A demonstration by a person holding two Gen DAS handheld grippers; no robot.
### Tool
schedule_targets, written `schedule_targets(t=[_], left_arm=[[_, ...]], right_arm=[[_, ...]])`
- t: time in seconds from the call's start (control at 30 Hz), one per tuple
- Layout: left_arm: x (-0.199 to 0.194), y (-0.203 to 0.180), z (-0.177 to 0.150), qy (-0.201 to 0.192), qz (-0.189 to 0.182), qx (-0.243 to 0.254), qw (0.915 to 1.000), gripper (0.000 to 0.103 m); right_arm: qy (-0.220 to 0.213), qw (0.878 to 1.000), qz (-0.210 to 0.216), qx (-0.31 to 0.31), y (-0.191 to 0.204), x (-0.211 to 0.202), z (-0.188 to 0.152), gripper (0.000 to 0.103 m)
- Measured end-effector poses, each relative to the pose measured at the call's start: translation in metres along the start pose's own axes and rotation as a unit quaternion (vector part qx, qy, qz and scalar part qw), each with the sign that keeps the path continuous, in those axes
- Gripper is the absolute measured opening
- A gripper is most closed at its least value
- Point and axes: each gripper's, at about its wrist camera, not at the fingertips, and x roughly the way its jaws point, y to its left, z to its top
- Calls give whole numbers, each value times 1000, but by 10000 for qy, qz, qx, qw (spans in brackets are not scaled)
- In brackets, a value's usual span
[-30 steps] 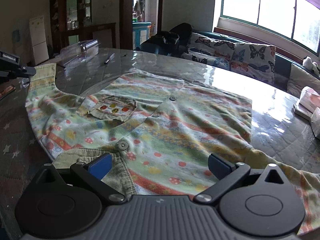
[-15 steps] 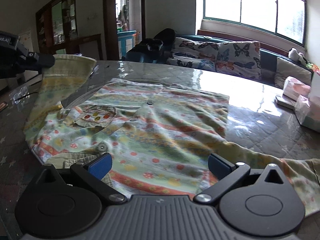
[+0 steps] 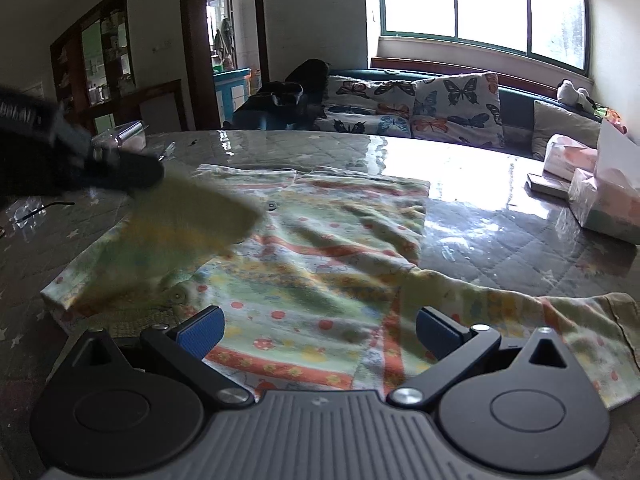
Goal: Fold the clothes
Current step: 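Lift the sleeve with the left gripper and fold it across the shirt front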
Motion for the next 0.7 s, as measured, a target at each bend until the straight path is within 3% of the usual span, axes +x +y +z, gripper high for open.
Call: schedule_targets(t=[0.13,0.23,0.5,0.7], left_arm=[[4,5,-8,183,-34,35,9998,18],[-3,22,-13,178,277,67,9994,28],[-14,85,-30,288,1213,-130,9921,30],[-30,110,-36,271,1226,-315,9916,31]], right_arm=[[-21,10000,-40,27,-2,-2,2,103],[-50,10000,-43,5,-1,-3,4,103],[79,9995,94,-303,21,16,12,103],[360,9976,48,-595,35,35,8,103]])
